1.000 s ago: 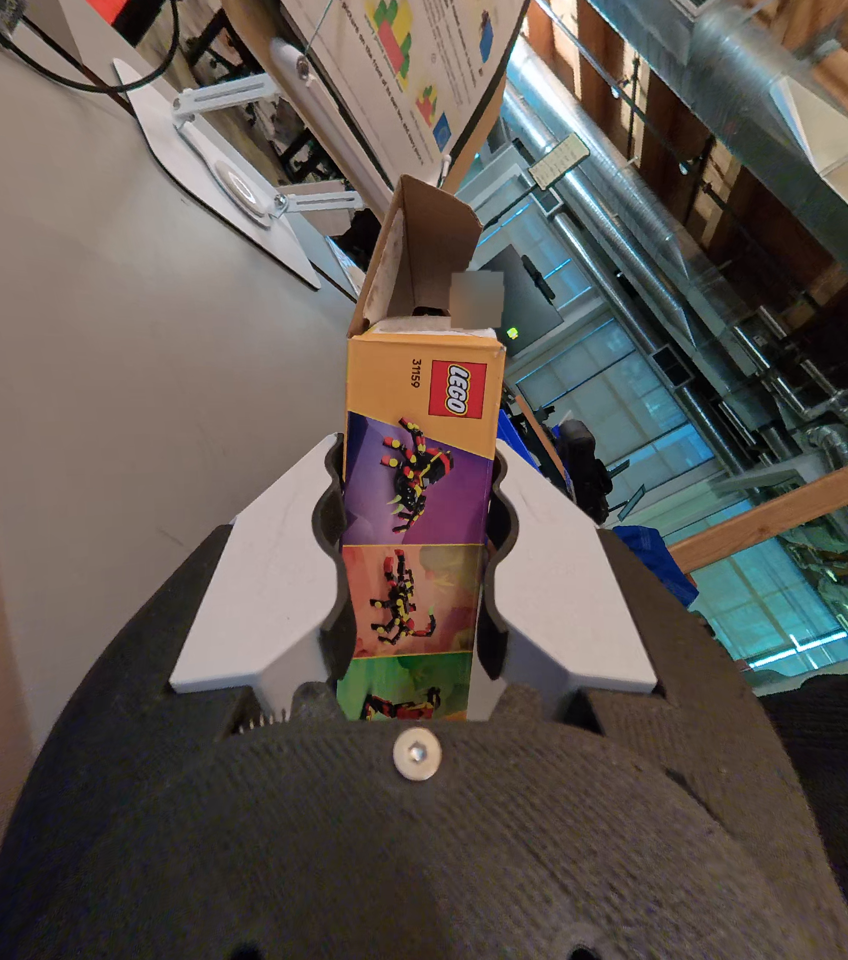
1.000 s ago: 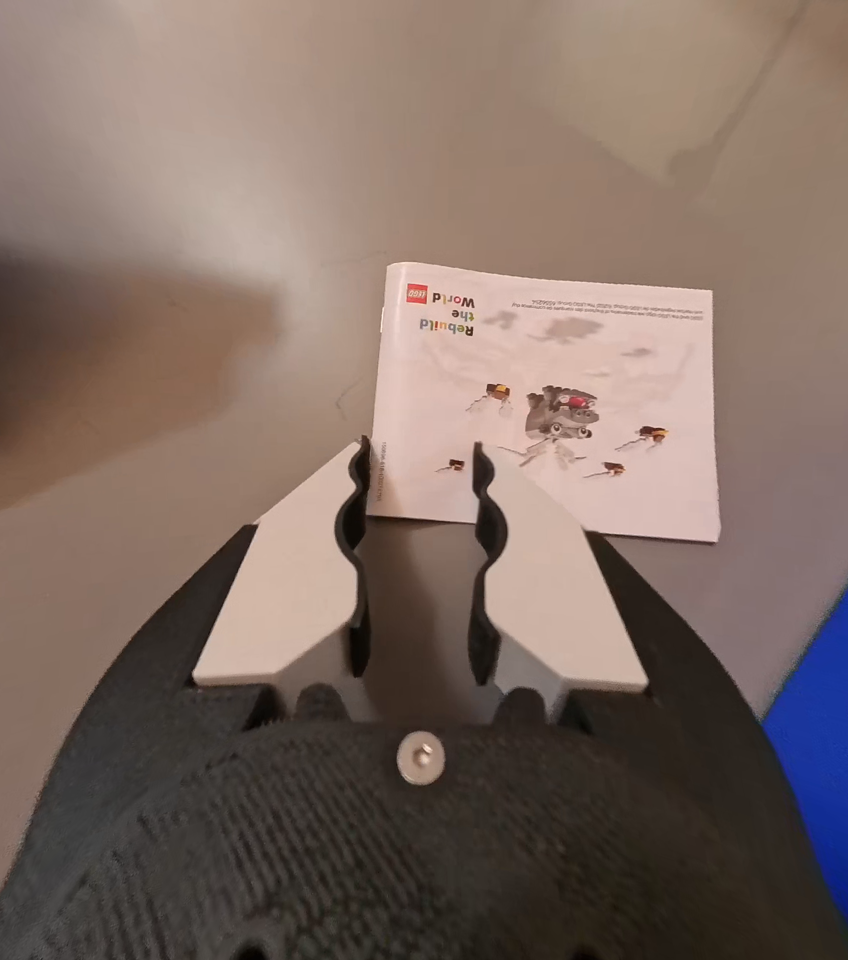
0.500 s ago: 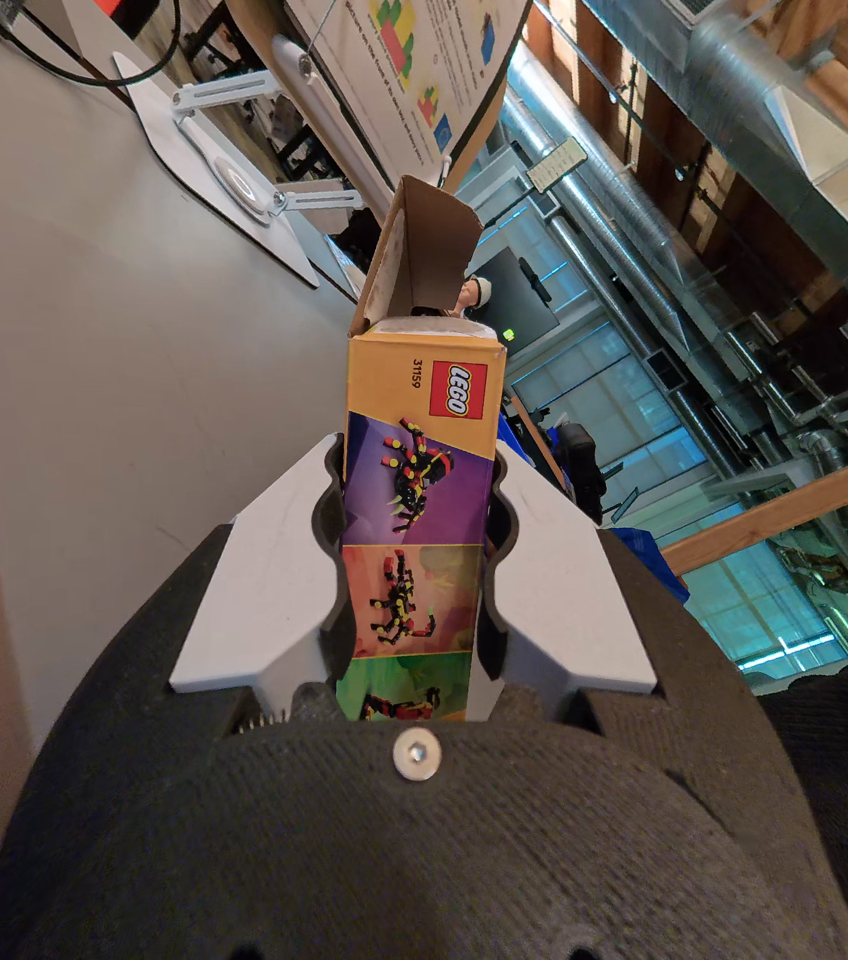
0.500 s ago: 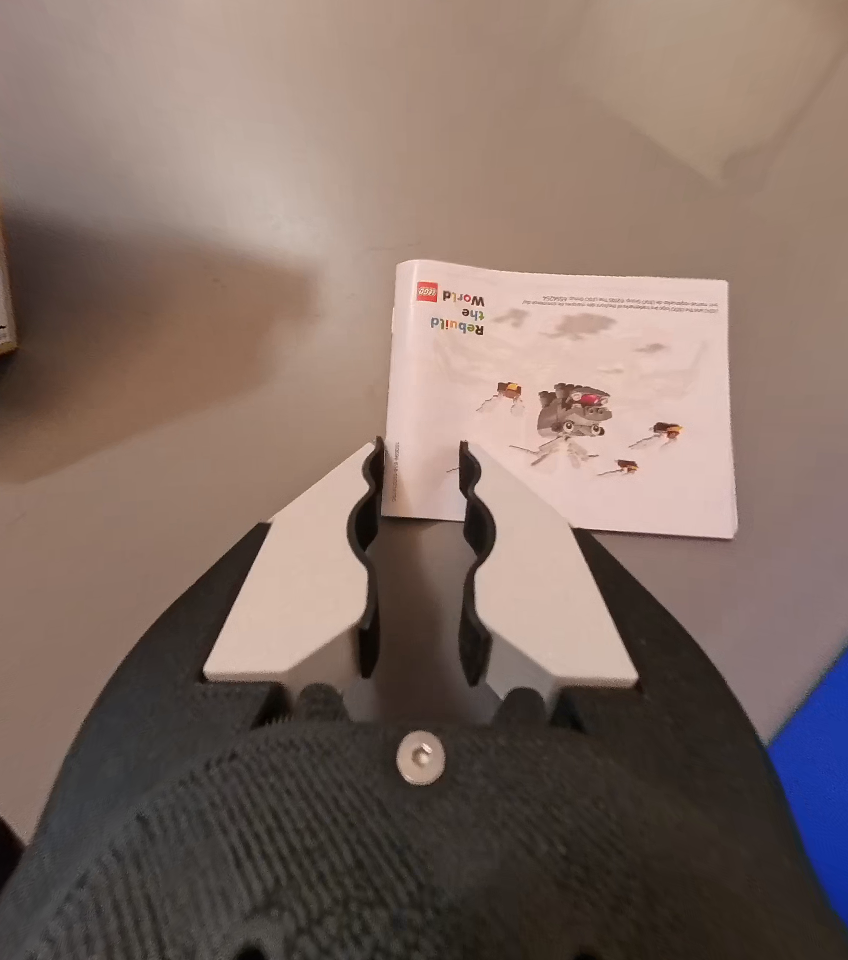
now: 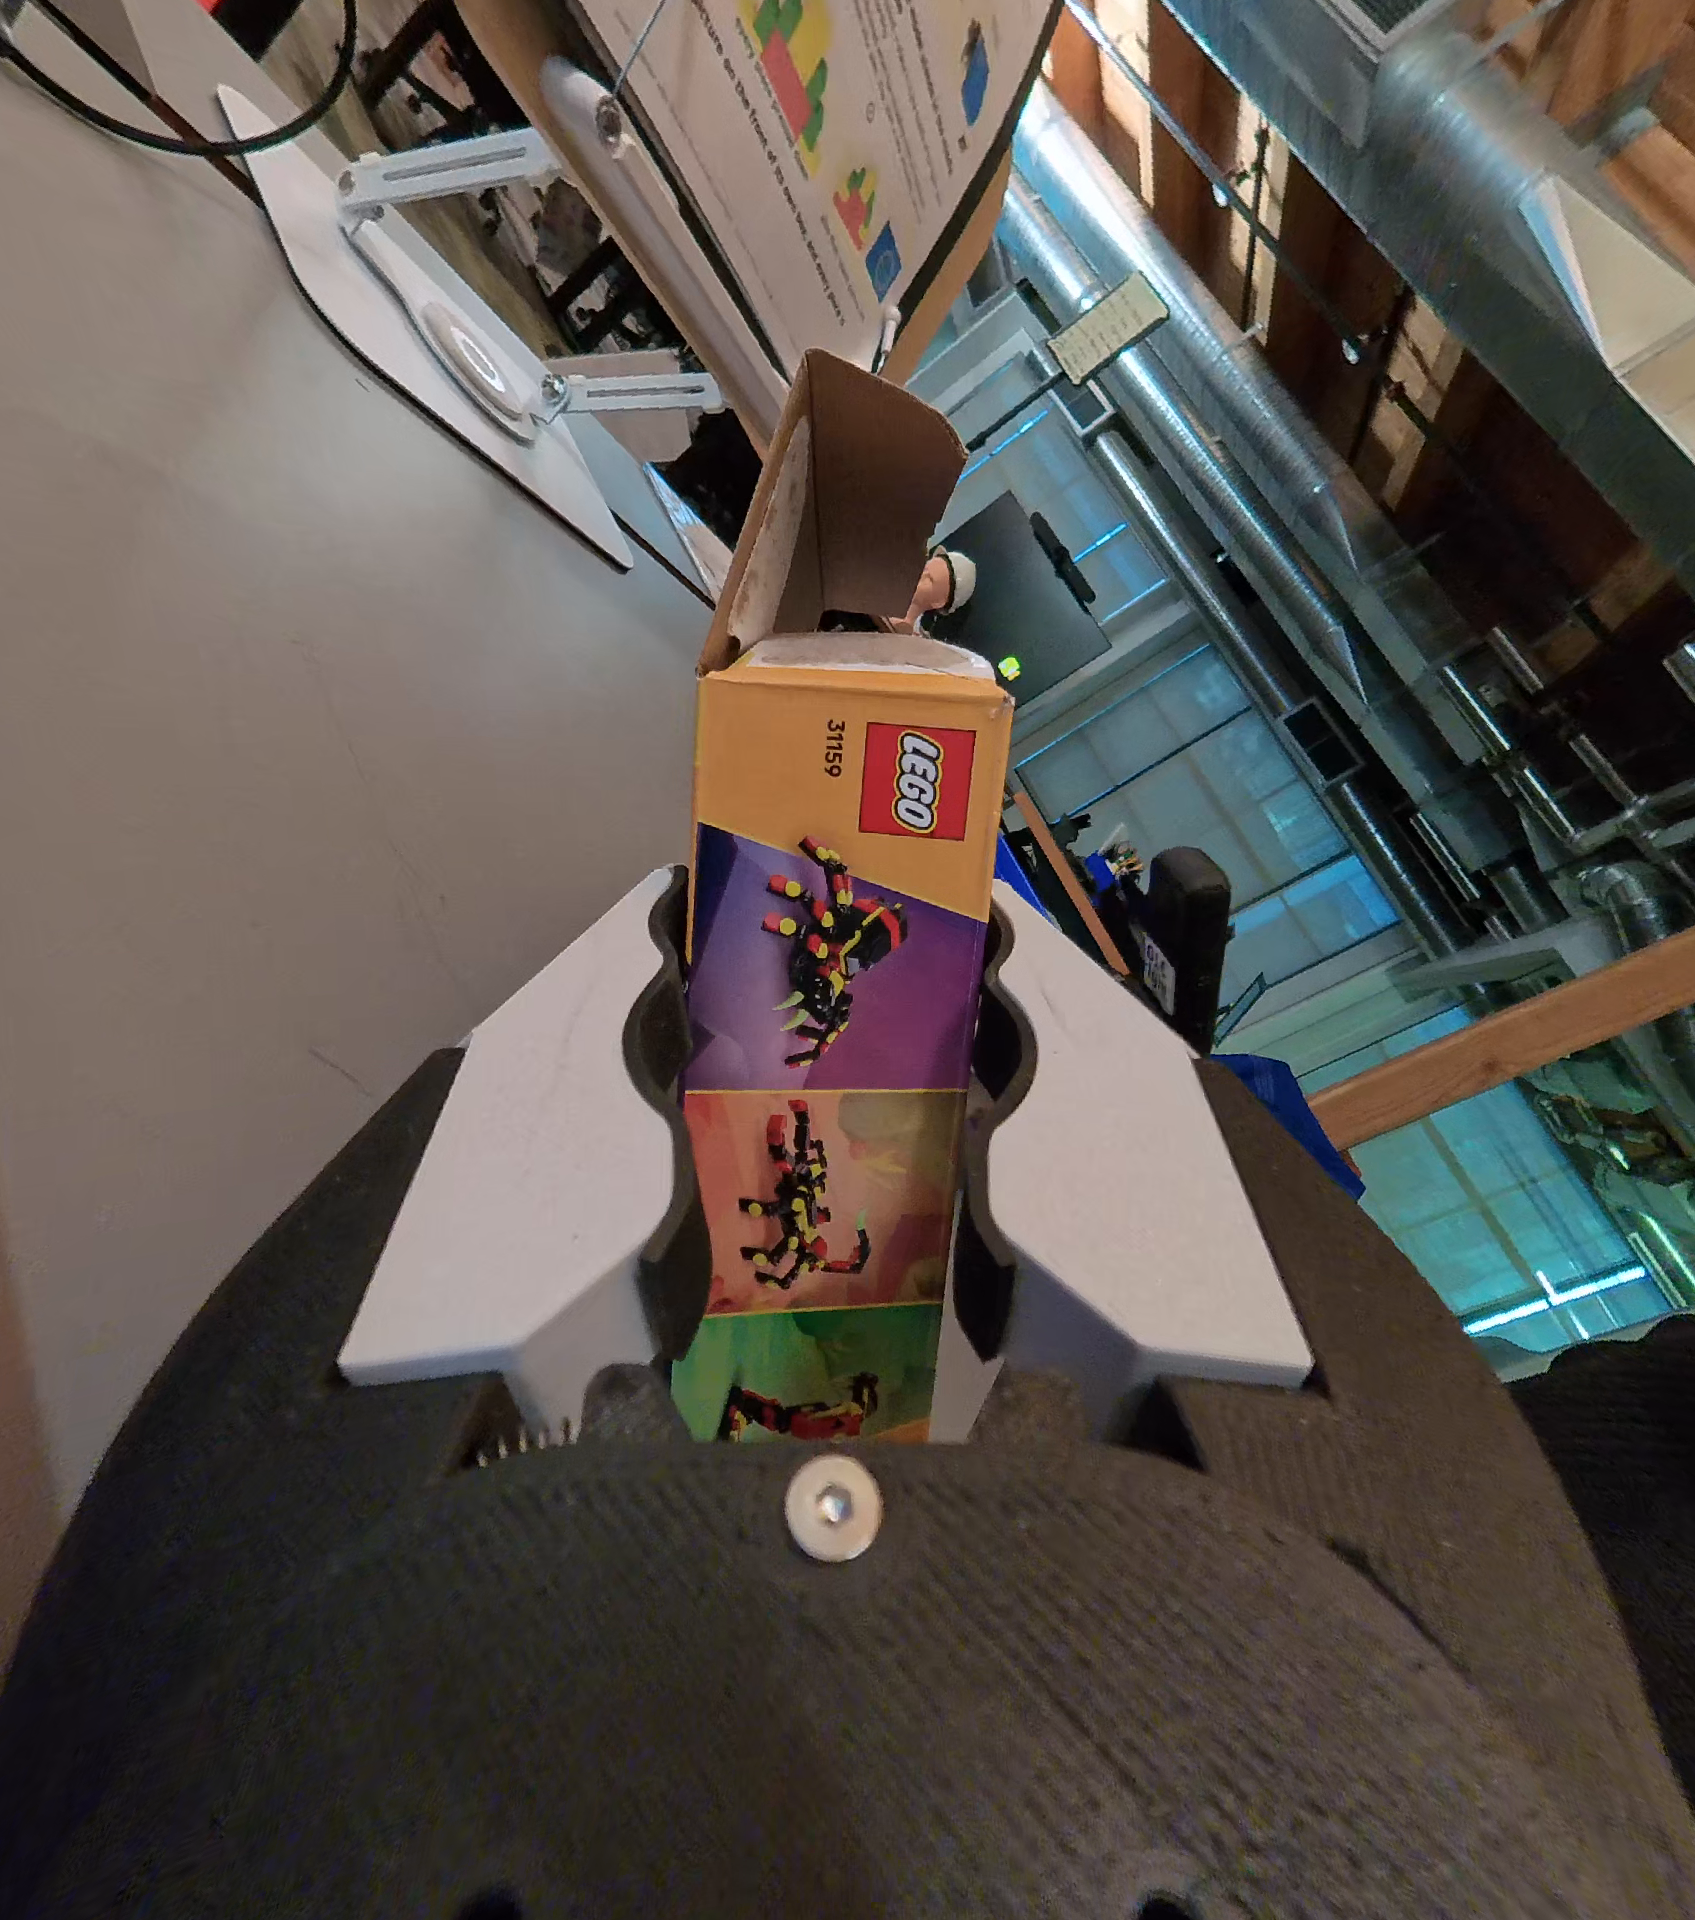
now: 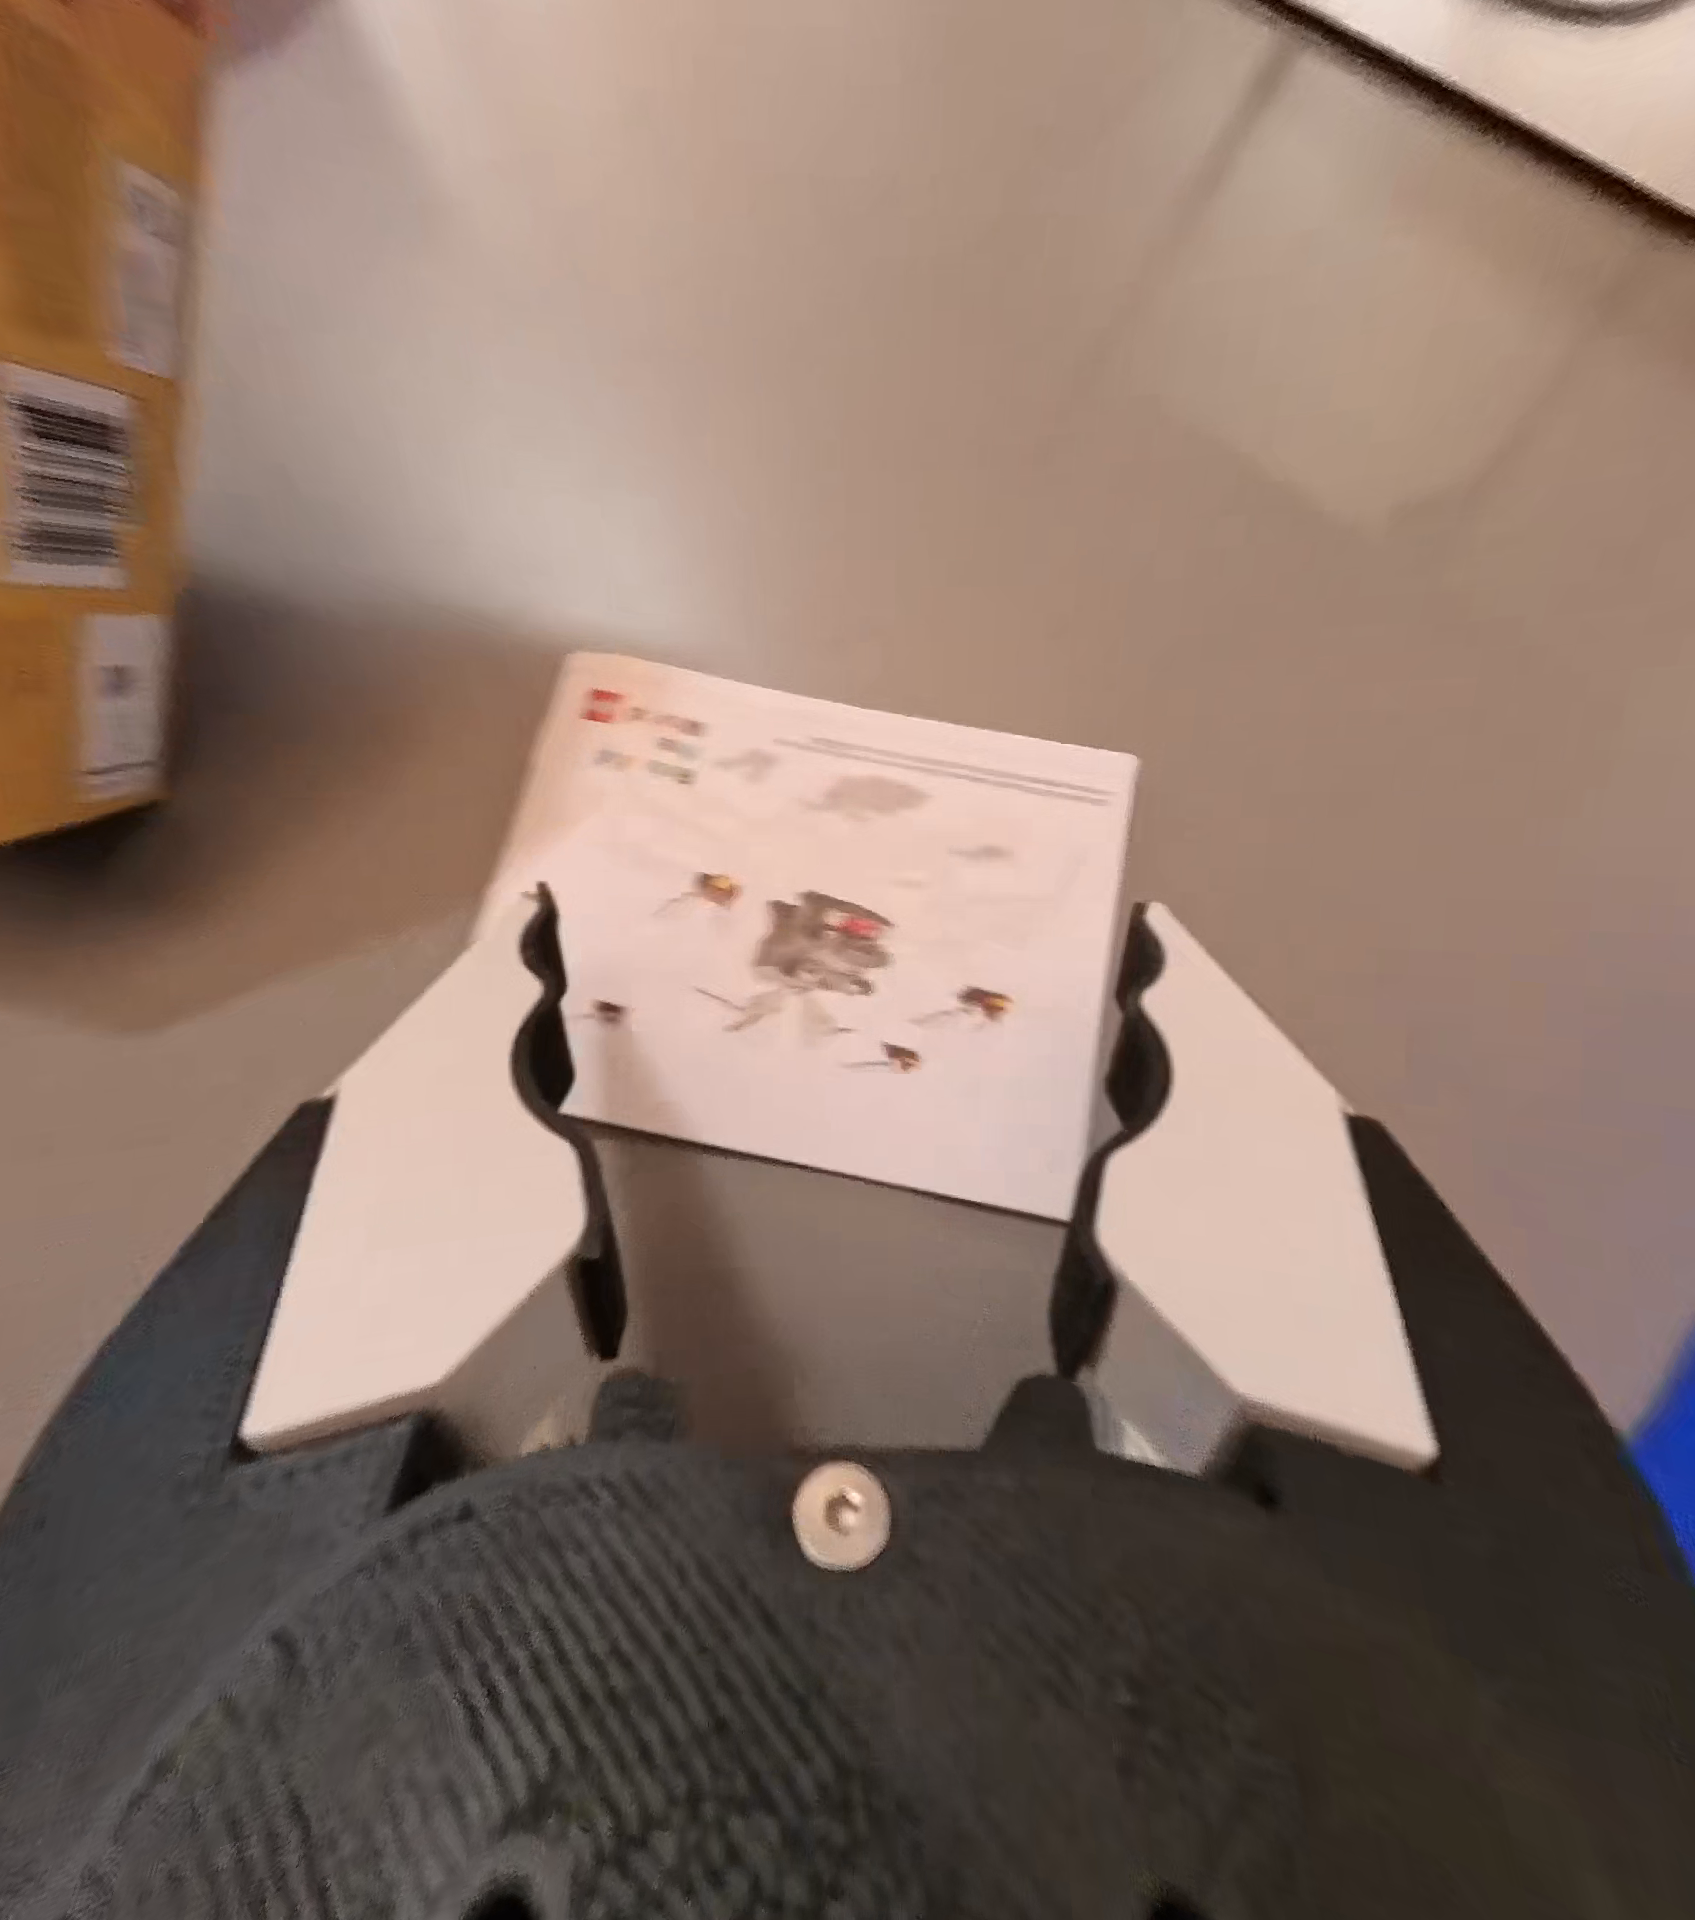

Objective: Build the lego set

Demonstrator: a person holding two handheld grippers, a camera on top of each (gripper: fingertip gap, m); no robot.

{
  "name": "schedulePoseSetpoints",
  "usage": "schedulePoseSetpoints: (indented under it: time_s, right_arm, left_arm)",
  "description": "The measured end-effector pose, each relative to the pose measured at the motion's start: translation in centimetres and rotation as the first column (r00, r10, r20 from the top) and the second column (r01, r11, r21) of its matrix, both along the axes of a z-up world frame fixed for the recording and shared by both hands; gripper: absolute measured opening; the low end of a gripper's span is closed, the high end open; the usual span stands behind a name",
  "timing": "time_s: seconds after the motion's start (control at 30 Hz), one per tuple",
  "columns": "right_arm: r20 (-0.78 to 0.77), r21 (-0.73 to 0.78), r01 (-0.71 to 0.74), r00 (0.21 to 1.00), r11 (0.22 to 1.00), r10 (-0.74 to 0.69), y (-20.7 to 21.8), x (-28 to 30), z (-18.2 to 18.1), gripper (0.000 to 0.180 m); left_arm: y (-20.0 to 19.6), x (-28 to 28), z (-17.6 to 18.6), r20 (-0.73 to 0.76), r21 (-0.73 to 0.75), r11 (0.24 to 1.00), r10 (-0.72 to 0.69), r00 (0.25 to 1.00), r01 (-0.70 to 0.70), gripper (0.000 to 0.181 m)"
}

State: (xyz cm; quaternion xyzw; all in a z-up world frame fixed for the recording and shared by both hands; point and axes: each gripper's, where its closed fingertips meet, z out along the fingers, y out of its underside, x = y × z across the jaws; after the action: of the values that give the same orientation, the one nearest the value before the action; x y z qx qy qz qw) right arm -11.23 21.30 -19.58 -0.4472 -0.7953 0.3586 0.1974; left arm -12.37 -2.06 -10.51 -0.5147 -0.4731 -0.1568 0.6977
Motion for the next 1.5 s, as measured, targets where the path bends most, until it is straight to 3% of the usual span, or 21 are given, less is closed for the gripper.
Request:
schedulePoseSetpoints:
  time_s: [0.1, 0.17, 0.5, 1.23, 1.5]
  right_arm:
    - [0.043, 0.135, 0.049, 0.998, 0.99, -0.055, 1.0, 0.0, -2.0, 0.108]
    - [0.063, 0.1, 0.035, 0.997, 0.994, -0.042, 0.1, 0.4, -2.2, 0.094]
    - [0.081, 0.065, -0.015, 0.997, 0.998, 0.009, -0.2, 0.9, -2.3, 0.075]
    - [0.068, 0.057, -0.019, 0.998, 0.998, 0.015, -0.3, 0.9, -2.2, 0.074]
    - [0.067, 0.056, -0.019, 0.998, 0.998, 0.015, -0.2, 0.9, -2.2, 0.074]
  left_arm:
    - [0.0, 0.0, 0.0, 0.003, 0.002, 1.0, -0.001, 1.0, 0.001, 0.051]
    - [0.1, 0.0, 0.0, 0.003, 0.003, 1.0, -0.002, 1.0, 0.002, 0.051]
    - [0.1, 0.0, -0.2, 0.017, 0.011, 1.0, -0.006, 1.0, 0.006, 0.051]
    - [0.4, 0.3, -0.6, 0.03, -0.007, 0.999, -0.034, 0.999, 0.035, 0.051]
    - [1.4, 1.2, -1.3, 0.051, -0.047, 0.994, -0.1, 0.994, 0.103, 0.051]
